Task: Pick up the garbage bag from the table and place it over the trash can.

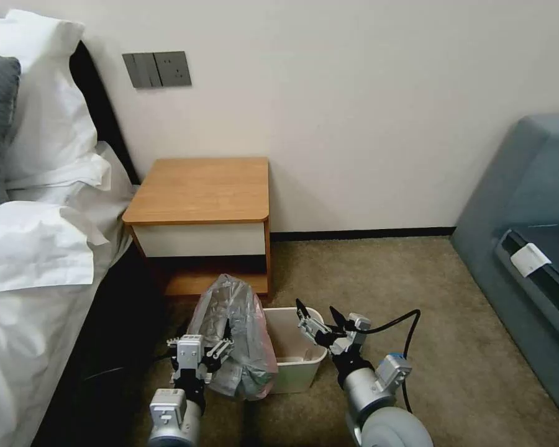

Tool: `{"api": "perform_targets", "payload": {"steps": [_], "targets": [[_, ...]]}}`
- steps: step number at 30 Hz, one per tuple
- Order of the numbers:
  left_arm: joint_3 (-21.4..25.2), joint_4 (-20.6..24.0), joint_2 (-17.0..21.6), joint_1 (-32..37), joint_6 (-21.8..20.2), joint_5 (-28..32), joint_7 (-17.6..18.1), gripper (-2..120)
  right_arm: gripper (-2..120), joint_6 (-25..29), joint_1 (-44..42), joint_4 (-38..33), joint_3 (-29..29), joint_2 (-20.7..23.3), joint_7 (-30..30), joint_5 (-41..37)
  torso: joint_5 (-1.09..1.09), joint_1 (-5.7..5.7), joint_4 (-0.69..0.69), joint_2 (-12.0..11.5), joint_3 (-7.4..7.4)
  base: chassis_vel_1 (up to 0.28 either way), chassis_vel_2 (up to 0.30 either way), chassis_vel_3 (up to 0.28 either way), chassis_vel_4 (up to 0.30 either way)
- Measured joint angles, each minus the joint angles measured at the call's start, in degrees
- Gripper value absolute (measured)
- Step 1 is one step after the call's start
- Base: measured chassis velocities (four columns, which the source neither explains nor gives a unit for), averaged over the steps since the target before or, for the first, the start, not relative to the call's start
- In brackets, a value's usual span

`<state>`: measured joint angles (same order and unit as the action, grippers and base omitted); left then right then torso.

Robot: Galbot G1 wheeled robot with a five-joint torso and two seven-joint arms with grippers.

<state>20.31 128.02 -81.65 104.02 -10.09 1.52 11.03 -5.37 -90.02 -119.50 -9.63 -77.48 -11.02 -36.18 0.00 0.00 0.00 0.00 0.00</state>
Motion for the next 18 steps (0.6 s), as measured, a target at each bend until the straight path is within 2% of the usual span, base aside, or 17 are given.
{"api": "perform_targets", "payload": {"steps": [9, 18], "targets": [[-1.47, -1.34, 0.67, -0.31, -0.34, 1.12, -0.65, 87, 100, 0.47, -0.14, 0.78, 0.01, -0.82, -0.09, 0.31, 0.0, 0.0, 0.0, 0.0, 0.0, 0.0, 0.0, 0.0, 0.0], [1.21, -2.93, 0.84, -1.36, -0.59, 2.16, 1.37, 88, 100, 0.65, 0.3, 1.43, 0.42, -1.44, -0.1, 0.46, 0.0, 0.0, 0.0, 0.0, 0.0, 0.0, 0.0, 0.0, 0.0]]}}
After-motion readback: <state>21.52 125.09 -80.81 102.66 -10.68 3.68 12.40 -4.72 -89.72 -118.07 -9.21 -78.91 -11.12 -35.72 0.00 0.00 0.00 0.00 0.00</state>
